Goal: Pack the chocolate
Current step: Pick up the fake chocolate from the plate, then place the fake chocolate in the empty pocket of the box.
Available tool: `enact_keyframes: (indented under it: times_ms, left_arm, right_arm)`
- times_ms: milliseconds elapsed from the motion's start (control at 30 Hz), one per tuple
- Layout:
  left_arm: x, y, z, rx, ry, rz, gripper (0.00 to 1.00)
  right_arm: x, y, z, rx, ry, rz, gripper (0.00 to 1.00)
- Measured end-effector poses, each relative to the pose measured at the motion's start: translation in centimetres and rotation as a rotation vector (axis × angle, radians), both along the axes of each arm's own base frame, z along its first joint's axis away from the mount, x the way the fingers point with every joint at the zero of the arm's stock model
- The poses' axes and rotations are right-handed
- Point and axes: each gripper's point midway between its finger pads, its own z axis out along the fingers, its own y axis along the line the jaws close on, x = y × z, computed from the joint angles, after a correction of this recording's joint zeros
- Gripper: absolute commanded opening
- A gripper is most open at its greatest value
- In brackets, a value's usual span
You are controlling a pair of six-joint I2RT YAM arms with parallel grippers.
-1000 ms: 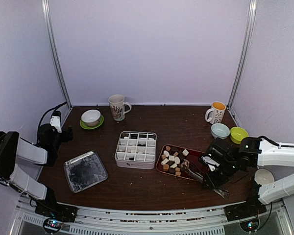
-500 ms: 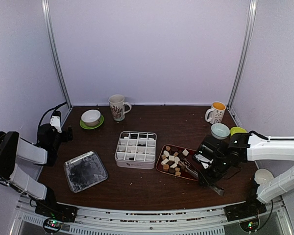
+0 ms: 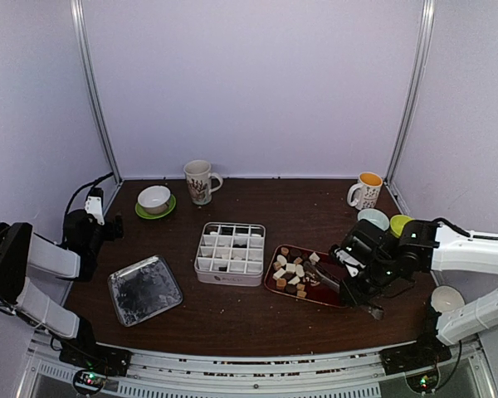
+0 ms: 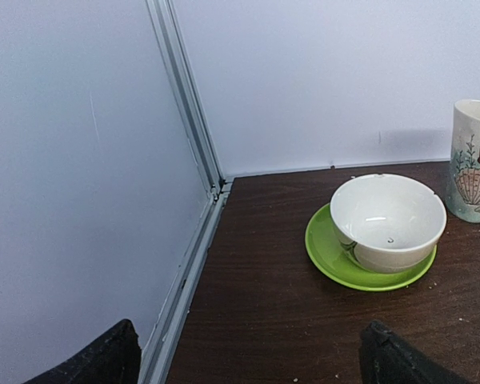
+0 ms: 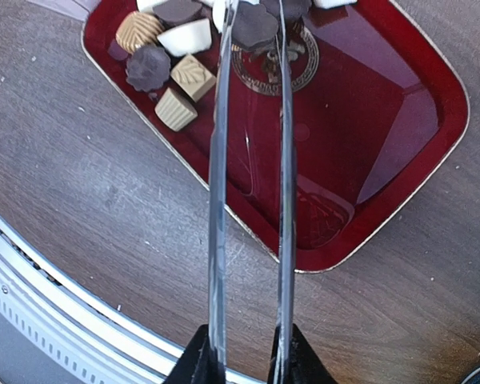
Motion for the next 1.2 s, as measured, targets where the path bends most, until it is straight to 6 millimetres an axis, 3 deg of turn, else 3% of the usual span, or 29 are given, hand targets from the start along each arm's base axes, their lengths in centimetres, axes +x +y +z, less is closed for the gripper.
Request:
enact_keyframes:
  times_ms: [233,500,800,967,1200]
  left_arm:
    - [0.0,0.0,0.0,0.0,0.0,0.0,0.98]
    - [0.0,0.0,0.0,0.0,0.0,0.0,0.98]
    - [0.0,0.0,0.0,0.0,0.0,0.0,0.98]
    - [0.0,0.0,0.0,0.0,0.0,0.0,0.98]
    - [0.0,0.0,0.0,0.0,0.0,0.0,0.98]
  right_arm:
    - [0.5,0.2,1.1,0.016,-0.031,-0.005,0.25]
    - [1.3,1.7,4.1,0.11,-0.096,0.023,0.26]
    - [1.8,6.4,7.4,0.233,-0.092,0.18,0.26]
    - [2.3,8.8,7.0,0.239,-0.064,0.245,0.26]
    - [2.4,10.9,4.8,0.185,-0.012,0.319,0.26]
